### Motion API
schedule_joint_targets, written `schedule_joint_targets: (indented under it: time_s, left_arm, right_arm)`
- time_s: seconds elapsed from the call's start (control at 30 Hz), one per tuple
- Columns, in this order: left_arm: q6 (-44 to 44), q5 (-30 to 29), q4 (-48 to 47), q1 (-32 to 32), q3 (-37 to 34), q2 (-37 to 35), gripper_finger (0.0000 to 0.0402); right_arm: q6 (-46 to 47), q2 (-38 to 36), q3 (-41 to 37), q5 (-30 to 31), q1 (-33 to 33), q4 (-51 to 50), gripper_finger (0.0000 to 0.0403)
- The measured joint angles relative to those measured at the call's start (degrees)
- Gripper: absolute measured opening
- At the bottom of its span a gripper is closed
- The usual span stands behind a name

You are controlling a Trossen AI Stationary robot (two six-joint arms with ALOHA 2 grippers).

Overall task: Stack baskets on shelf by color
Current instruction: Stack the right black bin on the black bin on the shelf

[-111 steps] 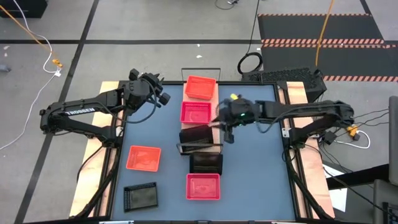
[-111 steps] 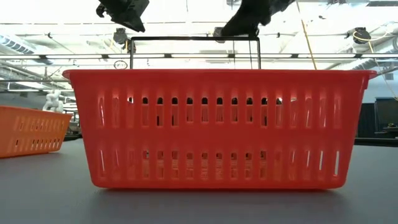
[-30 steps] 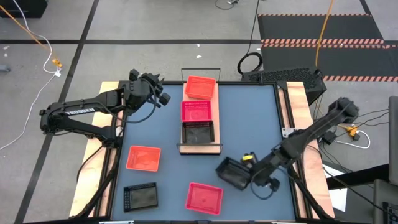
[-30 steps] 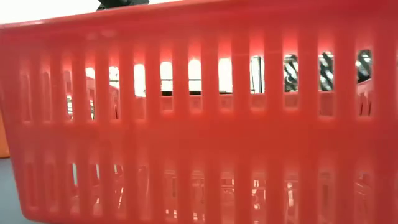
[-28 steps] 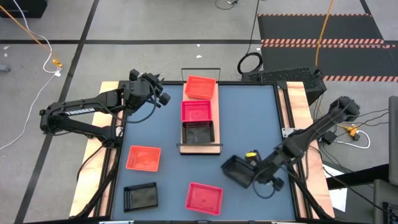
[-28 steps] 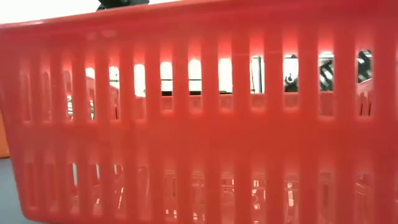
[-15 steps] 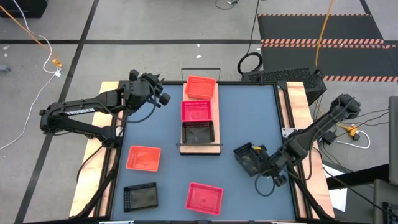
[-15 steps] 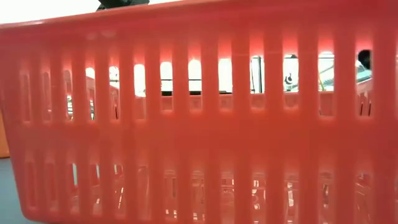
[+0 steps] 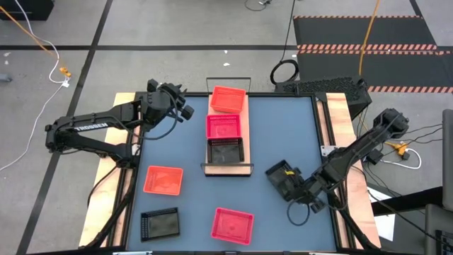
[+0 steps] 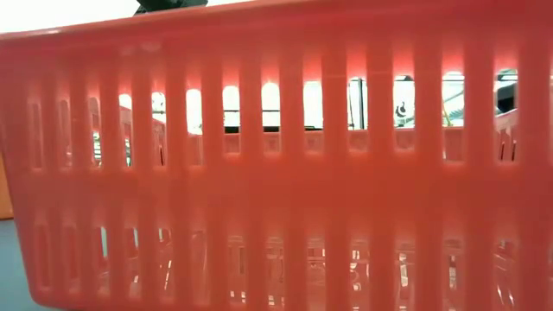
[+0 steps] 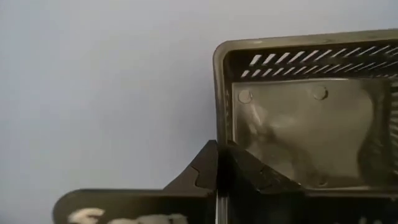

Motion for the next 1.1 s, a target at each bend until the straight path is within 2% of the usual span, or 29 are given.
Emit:
schedule_joint_targets:
  time_s: [0.13, 0.33, 0.47, 0.57, 0.73, 0.97, 1.03, 1.1]
  left_arm:
    - [-0.17, 0.0, 0.0, 0.0, 0.0, 0.0, 0.0113]
    - [-0.31, 0.0, 0.0, -0.02, 0.0, 0.0, 0.0113]
    - [-0.29, 0.0, 0.0, -0.01, 0.0, 0.0, 0.0113]
    - [0.32, 0.0, 0.0, -0.01, 0.0, 0.0, 0.0113]
    - [2.13, -0.02, 0.86, 0.0, 0.0, 0.0, 0.0113]
    - [5.99, -0.02, 5.49, 0.0, 0.0, 0.0, 0.0113]
    - [6.5, -0.02, 5.98, 0.0, 0.0, 0.0, 0.0113]
    - [6.65, -0.02, 6.03, 0.0, 0.0, 0.0, 0.0113]
  right_arm:
    - [8.84, 0.51, 0.01, 0.71, -0.24, 0.1, 0.0026]
    - [31.95, 0.31, -0.07, 4.86, -1.62, -1.09, 0.006]
    - [50.52, 0.32, -0.07, 4.35, -2.72, -5.24, 0.0081]
    - [61.55, -0.16, -0.07, 0.82, -3.72, -6.08, 0.0085]
    - [65.44, -3.7, -0.09, 0.89, -5.37, 0.05, 0.0085]
    - [64.98, -10.89, -0.04, 15.08, -9.03, 11.6, 0.0086]
    - [65.43, -12.92, -0.02, 16.17, -10.35, 11.29, 0.0085]
    - [67.28, -14.59, -0.02, 14.35, -11.04, 8.72, 0.0078]
